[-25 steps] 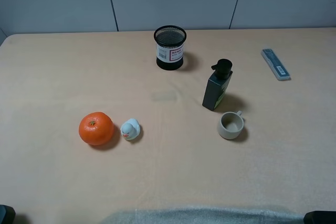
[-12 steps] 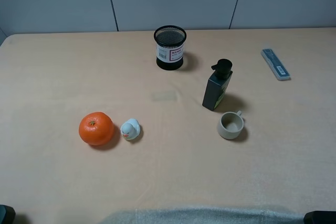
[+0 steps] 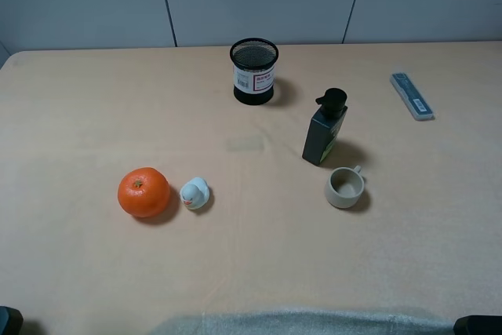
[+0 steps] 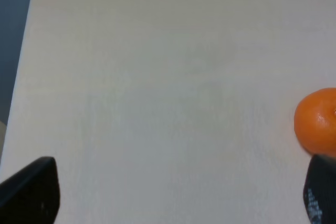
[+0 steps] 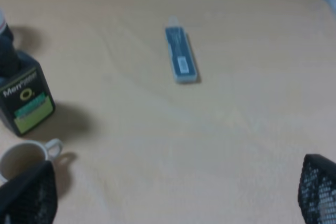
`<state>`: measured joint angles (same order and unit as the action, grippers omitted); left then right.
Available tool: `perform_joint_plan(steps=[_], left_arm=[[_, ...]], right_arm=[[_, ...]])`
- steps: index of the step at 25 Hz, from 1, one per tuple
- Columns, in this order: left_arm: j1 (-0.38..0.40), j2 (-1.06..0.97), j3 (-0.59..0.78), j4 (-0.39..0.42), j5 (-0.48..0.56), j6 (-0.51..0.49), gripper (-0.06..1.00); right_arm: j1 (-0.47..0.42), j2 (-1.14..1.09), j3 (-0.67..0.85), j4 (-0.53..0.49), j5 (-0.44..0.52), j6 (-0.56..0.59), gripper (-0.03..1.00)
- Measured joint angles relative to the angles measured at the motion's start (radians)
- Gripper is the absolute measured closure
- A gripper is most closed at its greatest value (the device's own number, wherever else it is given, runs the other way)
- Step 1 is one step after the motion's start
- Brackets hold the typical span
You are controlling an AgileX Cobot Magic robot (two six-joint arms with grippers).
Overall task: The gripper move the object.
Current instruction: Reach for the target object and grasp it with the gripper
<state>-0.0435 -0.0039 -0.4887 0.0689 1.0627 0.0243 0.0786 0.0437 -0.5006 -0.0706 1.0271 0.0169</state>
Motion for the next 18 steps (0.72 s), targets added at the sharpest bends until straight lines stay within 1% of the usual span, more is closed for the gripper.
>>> perform_joint_plan(steps=[5,18], left_arm=[[0.000,0.000,0.000,0.000,0.000,0.000,0.03],[0.000,0.000,0.000,0.000,0.000,0.000,0.03]], right_arm=[[0.000,0.177,-0.079,0.000,-0.025,0.000,0.28],[0.000,0.646,-0.295,0.006,-0.031,0.000,0.28]])
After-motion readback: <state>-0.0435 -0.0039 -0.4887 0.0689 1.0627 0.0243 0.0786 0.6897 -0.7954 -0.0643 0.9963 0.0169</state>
